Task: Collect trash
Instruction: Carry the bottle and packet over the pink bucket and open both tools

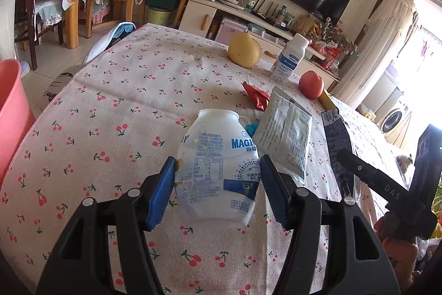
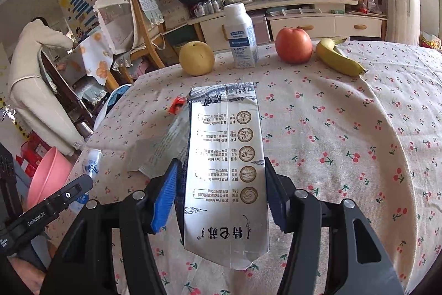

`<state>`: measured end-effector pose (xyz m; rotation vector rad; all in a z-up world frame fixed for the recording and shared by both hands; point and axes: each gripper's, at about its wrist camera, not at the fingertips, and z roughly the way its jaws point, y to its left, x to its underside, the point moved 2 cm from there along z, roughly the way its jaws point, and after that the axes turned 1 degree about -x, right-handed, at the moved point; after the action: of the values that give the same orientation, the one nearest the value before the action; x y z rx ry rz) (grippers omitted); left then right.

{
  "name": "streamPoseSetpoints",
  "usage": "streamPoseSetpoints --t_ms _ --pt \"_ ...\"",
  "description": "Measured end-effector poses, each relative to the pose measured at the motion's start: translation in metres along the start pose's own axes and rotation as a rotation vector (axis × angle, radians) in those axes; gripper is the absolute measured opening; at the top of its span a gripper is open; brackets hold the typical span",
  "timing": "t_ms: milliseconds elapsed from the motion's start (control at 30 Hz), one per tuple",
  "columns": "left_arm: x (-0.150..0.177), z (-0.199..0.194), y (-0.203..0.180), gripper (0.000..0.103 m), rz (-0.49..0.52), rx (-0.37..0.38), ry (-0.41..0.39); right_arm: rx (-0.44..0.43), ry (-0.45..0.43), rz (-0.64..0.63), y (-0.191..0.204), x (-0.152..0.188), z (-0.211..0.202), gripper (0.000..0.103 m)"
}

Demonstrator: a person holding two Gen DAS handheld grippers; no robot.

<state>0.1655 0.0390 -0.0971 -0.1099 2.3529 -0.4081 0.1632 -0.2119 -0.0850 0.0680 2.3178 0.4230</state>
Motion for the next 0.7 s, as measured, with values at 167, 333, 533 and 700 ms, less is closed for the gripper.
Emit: streamPoseSetpoints --t_ms 167,333,533,700 --pt "-0.006 -0.008 0.010 0.062 -0.031 0.011 -0.021 -0.049 0.013 -0.021 0.027 0.001 0.000 0.059" --pt "-0.013 -0.019 0.022 0.062 -0.059 0.016 -0.046 -0.125 0.041 -0.006 0.055 0.000 0.006 0.059" --pt "-0.024 -0.035 0.046 0.062 -0.104 0.000 -0.087 -0.223 0.079 -0.025 0.101 0.001 0.017 0.059" --pt "-0.035 -0.051 0.075 0.062 -0.168 -0.027 -0.124 -0.290 0.098 -0.088 0.156 -0.002 0.025 0.059"
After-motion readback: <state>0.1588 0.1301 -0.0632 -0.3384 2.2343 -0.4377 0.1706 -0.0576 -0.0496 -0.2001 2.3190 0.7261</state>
